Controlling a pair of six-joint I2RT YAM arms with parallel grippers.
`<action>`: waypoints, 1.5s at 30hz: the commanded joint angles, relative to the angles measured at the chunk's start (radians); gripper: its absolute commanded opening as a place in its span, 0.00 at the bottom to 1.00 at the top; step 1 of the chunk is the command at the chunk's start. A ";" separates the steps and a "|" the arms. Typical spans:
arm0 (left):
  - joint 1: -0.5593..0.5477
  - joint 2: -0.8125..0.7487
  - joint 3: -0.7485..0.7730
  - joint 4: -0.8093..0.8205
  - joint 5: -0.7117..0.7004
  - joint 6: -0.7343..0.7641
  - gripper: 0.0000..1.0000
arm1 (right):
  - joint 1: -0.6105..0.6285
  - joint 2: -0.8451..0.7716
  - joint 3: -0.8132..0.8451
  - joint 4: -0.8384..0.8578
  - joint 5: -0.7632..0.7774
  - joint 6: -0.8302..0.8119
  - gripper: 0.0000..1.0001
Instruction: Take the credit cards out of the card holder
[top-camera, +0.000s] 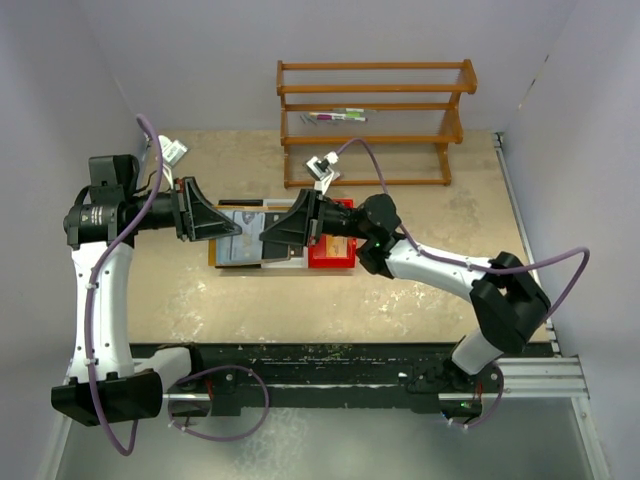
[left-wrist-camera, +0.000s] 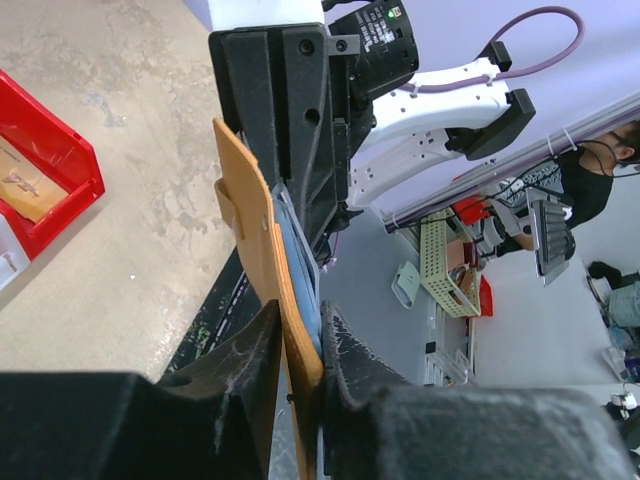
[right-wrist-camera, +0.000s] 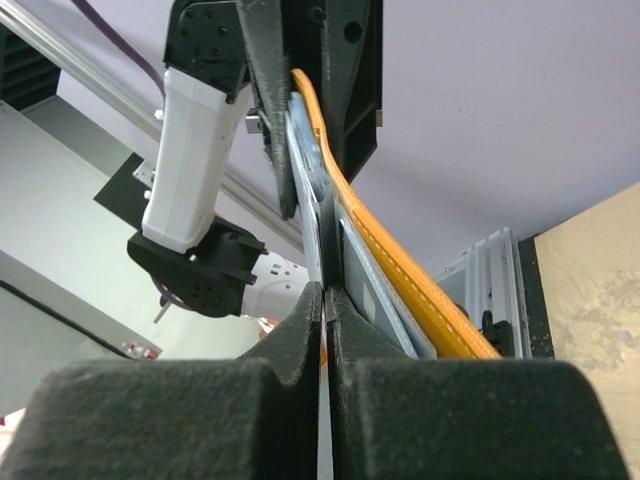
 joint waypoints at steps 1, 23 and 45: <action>-0.001 -0.008 0.030 -0.006 0.061 0.025 0.20 | -0.018 -0.063 -0.034 0.072 -0.004 -0.002 0.00; -0.001 0.008 0.134 -0.040 -0.346 0.086 0.00 | -0.129 -0.174 -0.133 -0.061 -0.017 -0.048 0.00; -0.001 -0.013 0.313 0.025 -0.777 0.086 0.00 | -0.034 0.238 0.335 -0.811 0.399 -0.402 0.00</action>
